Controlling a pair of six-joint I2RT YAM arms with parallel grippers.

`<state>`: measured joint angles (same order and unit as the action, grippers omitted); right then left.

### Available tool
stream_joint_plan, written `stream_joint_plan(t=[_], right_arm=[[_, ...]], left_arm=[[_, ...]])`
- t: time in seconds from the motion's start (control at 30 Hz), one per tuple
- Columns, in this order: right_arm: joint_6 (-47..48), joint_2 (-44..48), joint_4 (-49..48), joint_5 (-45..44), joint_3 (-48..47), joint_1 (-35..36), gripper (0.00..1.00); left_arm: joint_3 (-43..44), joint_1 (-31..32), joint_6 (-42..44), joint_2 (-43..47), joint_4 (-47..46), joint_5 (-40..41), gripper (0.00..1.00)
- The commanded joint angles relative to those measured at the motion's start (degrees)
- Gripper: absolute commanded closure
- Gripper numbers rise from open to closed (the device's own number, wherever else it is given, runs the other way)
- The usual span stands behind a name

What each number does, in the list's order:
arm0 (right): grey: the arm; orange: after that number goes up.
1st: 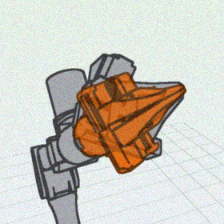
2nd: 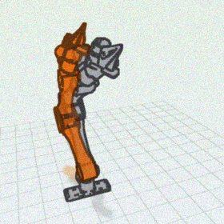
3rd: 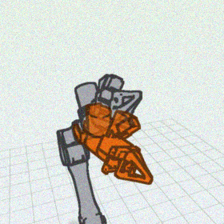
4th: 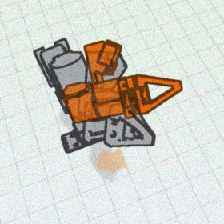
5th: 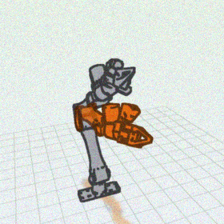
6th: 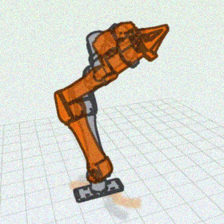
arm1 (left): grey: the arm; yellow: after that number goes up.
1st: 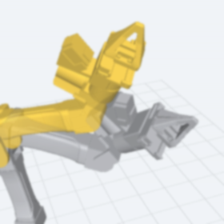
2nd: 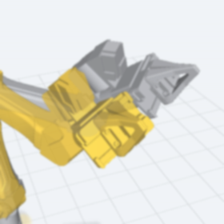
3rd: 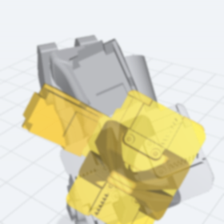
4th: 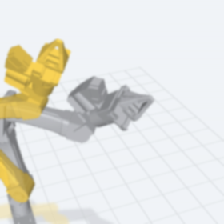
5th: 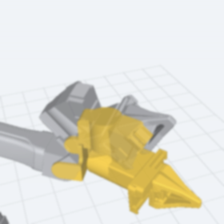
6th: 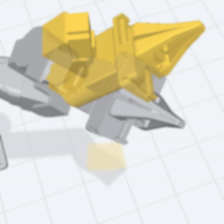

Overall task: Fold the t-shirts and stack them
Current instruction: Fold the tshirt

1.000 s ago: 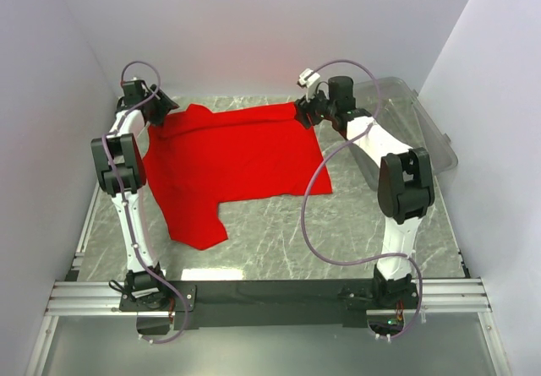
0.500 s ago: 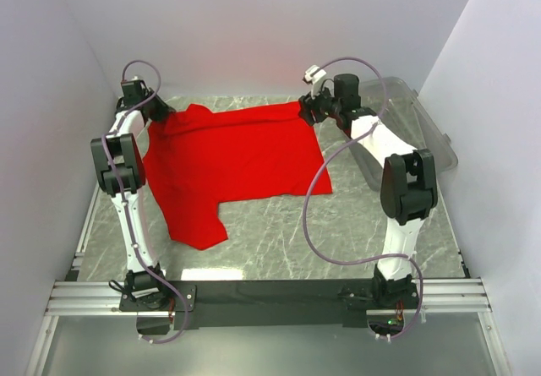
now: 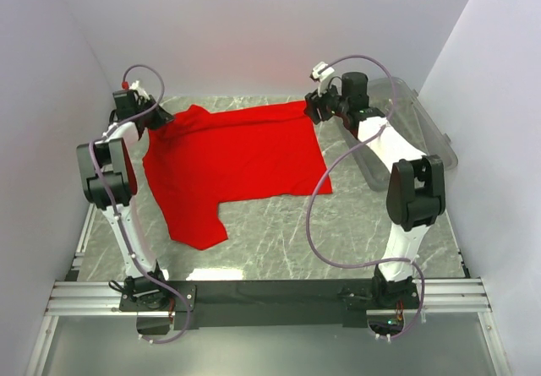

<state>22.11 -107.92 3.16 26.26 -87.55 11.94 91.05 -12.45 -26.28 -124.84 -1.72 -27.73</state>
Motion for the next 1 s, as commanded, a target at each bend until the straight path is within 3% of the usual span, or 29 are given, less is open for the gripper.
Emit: stream_joint_plan(t=[0.0, 0.2, 0.37, 0.4, 0.43, 0.63, 0.97], right_arm=[[-0.40, 3.59, -1.22, 0.81, 1.24, -0.61, 0.37], [-0.14, 4.47, -1.40, 0.81, 2.12, -0.87, 0.38], [0.13, 5.00, -1.49, 0.81, 2.29, -1.04, 0.38], [0.22, 5.00, -1.58, 0.81, 2.29, -1.13, 0.38], [0.30, 5.09, -1.66, 0.81, 2.29, -1.22, 0.38], [0.57, 5.35, -1.58, 0.90, 2.73, -1.40, 0.38], [-0.40, 5.35, -1.58, 1.86, 2.82, -1.48, 0.38]], left_arm=[[-2.71, -0.03, 7.37, 5.83, -4.71, -4.26, 0.96], [-2.10, 0.05, 12.38, 5.48, 4.78, -7.33, 0.84], [-2.53, 0.14, 18.71, 6.09, 14.62, -8.40, 0.57], [-3.58, 0.23, 19.94, 7.92, 14.46, -7.53, 0.46], [-6.64, 0.23, 20.04, 9.25, 13.68, -5.17, 0.42], [-15.90, -1.53, 11.10, 20.51, 0.14, 5.64, 0.34], [5.71, -1.88, -3.15, 2.87, 12.52, 5.40, 0.36]])
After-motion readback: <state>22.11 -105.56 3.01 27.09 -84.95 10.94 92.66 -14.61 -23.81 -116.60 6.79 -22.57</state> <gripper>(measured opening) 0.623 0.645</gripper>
